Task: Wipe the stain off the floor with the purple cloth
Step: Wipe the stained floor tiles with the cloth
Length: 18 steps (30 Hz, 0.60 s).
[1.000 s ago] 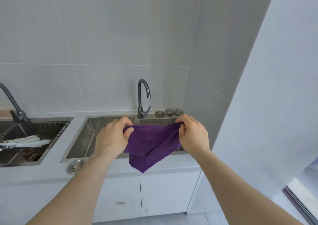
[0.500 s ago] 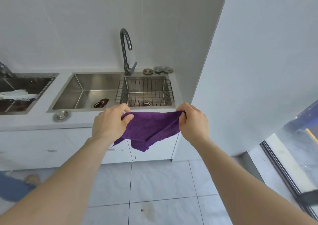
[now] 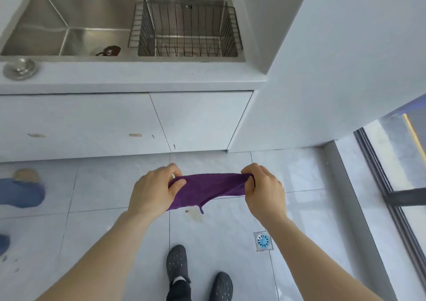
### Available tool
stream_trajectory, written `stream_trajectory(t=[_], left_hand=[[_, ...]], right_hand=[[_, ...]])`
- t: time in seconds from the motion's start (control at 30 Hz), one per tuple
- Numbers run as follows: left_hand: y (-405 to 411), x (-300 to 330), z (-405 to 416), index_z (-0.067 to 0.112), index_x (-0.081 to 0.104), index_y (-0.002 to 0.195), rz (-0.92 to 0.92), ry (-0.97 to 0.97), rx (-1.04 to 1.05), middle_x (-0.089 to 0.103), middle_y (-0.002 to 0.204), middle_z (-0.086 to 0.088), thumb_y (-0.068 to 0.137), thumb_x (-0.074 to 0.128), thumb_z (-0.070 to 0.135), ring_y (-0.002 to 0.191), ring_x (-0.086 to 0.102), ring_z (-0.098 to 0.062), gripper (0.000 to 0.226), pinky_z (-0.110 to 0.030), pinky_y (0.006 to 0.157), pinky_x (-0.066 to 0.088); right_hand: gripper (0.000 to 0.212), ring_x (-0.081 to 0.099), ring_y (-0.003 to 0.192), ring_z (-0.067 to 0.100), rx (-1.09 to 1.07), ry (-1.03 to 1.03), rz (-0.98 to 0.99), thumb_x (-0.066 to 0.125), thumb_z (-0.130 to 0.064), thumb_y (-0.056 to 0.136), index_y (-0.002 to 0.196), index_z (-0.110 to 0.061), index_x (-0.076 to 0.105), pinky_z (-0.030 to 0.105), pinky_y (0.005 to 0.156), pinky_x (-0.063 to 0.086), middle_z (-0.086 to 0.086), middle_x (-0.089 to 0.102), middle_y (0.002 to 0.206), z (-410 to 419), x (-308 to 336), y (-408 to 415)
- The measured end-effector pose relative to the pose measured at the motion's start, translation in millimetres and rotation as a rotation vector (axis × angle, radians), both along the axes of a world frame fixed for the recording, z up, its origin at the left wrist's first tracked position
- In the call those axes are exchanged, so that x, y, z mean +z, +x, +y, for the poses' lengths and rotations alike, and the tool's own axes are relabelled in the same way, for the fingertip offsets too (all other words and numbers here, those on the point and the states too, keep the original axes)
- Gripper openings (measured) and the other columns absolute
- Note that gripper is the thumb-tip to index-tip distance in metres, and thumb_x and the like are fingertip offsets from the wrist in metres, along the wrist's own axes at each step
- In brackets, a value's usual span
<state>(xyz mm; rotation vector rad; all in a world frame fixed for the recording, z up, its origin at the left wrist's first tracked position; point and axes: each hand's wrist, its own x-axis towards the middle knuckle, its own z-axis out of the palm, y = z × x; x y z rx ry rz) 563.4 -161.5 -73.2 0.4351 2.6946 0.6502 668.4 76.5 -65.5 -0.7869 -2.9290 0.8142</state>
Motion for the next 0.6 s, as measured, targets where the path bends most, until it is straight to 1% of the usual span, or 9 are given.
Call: stream_trajectory(t=[0.1,0.23,0.3,0.37,0.43,0.6], left_hand=[[7.2,-69.7,-14.8,0.033,0.061,0.093,-0.098,0.001,-0.001,0.062,0.073,0.013,0.096,0.061,0.041,0.072,0.060,-0.017,0.009,-0.032,0.063,0.042],[21.8,-167.4,-35.9,0.035,0.058,0.090,-0.226,-0.001,0.019,0.061,0.072,0.016,0.094,0.064,0.035,0.071,0.058,-0.013,0.008,-0.031,0.062,0.040],[32.1,-219.1,-45.1,0.034,0.058,0.091,-0.283,0.002,0.034,0.060,0.072,0.019,0.094,0.064,0.031,0.071,0.059,-0.011,0.008,-0.031,0.064,0.042],[43.2,-267.6,-52.8,0.032,0.059,0.094,-0.323,-0.007,0.049,0.061,0.076,0.017,0.094,0.064,0.028,0.075,0.061,-0.015,0.006,-0.033,0.066,0.046],[57.0,-321.5,-61.0,0.032,0.059,0.097,-0.348,-0.015,0.057,0.060,0.078,0.015,0.094,0.064,0.026,0.076,0.061,-0.017,0.008,-0.032,0.067,0.045],[85.0,-445.5,-76.5,0.034,0.061,0.100,-0.408,-0.039,0.060,0.063,0.081,0.014,0.093,0.063,0.022,0.074,0.061,-0.012,0.014,-0.031,0.069,0.047]], right_hand=[[0.031,0.062,0.080,0.029,-0.020,-0.028,-0.085,0.046,-0.001,0.092,0.106,-0.021,0.064,0.040,0.068,0.052,-0.002,0.069,0.101,-19.6,-65.6,11.3],[0.028,0.062,0.077,0.030,-0.076,-0.066,-0.147,0.048,-0.001,0.093,0.103,-0.020,0.065,0.042,0.066,0.052,-0.002,0.070,0.098,-45.7,-159.0,26.3],[0.028,0.062,0.077,0.030,-0.116,-0.100,-0.177,0.048,-0.001,0.093,0.101,-0.021,0.065,0.044,0.067,0.053,-0.003,0.070,0.097,-58.1,-210.5,34.8],[0.029,0.062,0.076,0.029,-0.147,-0.127,-0.211,0.046,-0.001,0.093,0.099,-0.024,0.063,0.044,0.065,0.054,-0.005,0.069,0.094,-67.6,-258.0,44.6],[0.029,0.062,0.075,0.028,-0.151,-0.142,-0.234,0.046,-0.002,0.093,0.097,-0.026,0.062,0.043,0.063,0.053,-0.007,0.068,0.091,-75.8,-309.7,57.6],[0.028,0.062,0.075,0.029,-0.109,-0.135,-0.276,0.048,-0.001,0.093,0.100,-0.024,0.063,0.043,0.063,0.053,-0.005,0.069,0.093,-85.1,-429.7,86.2]])
